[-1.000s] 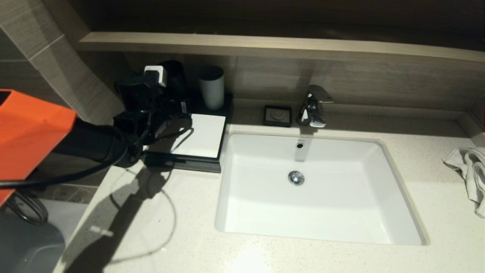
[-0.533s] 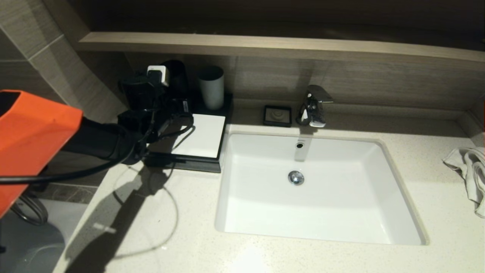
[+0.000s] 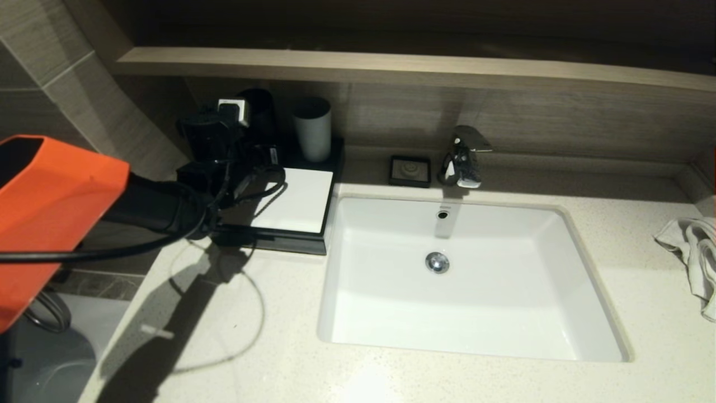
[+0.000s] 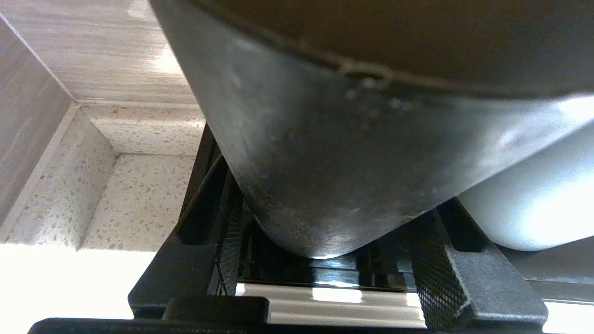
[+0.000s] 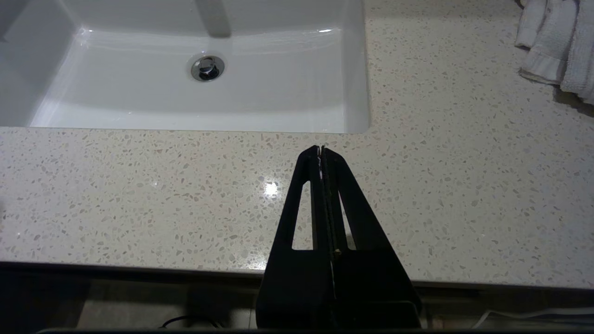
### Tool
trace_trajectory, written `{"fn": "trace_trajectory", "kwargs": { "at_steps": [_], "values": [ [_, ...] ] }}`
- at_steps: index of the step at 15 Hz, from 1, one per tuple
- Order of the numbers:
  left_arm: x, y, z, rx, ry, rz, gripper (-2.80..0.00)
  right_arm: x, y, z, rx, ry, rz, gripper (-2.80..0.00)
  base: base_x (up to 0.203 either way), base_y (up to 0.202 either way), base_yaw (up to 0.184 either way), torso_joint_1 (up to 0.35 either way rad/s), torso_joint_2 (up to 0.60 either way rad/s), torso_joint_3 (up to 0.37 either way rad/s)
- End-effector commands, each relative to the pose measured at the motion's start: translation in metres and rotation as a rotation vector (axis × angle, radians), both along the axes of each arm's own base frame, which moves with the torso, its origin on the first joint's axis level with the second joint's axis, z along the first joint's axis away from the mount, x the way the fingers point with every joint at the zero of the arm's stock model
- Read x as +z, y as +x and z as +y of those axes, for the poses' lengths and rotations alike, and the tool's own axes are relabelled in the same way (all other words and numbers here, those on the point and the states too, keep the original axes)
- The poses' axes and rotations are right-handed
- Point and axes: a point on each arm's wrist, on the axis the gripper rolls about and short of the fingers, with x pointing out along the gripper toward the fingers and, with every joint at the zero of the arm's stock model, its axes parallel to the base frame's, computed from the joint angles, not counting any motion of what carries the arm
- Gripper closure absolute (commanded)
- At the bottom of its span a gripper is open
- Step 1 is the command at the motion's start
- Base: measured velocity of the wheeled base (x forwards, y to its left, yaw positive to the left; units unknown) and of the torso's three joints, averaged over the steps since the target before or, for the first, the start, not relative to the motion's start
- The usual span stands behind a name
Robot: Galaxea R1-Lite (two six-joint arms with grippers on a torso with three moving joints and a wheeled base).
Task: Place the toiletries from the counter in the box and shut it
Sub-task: Place the cup on the storage box
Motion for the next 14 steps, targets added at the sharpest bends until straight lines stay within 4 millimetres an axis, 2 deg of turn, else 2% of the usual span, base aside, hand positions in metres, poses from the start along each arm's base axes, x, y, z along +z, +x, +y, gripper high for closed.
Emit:
{"fn": "trace_trajectory", "kwargs": {
  "at_steps": [1,7,14],
  "values": [
    [-0.0037,0.0029,0.0004,0.002,0.001,0.003,0.00,0.0000,0.0000,0.0000,0.000,-0.001,0.000,0.00,0.000,0.000,0.000,0.000,0.00,0.000],
    [0.0021,0.0043,-0.0002,-0.006,-0.002,-0.012,0.00,-0.0001,-0.0001,0.0000,0.000,0.000,-0.001,0.00,0.000,0.000,0.000,0.000,0.00,0.000],
    [-0.0048,0.0088,-0.0016,-0.015,0.003,0.000,0.00,0.0000,0.0000,0.0000,0.000,0.000,0.000,0.00,0.000,0.000,0.000,0.000,0.00,0.000]
  ]
}}
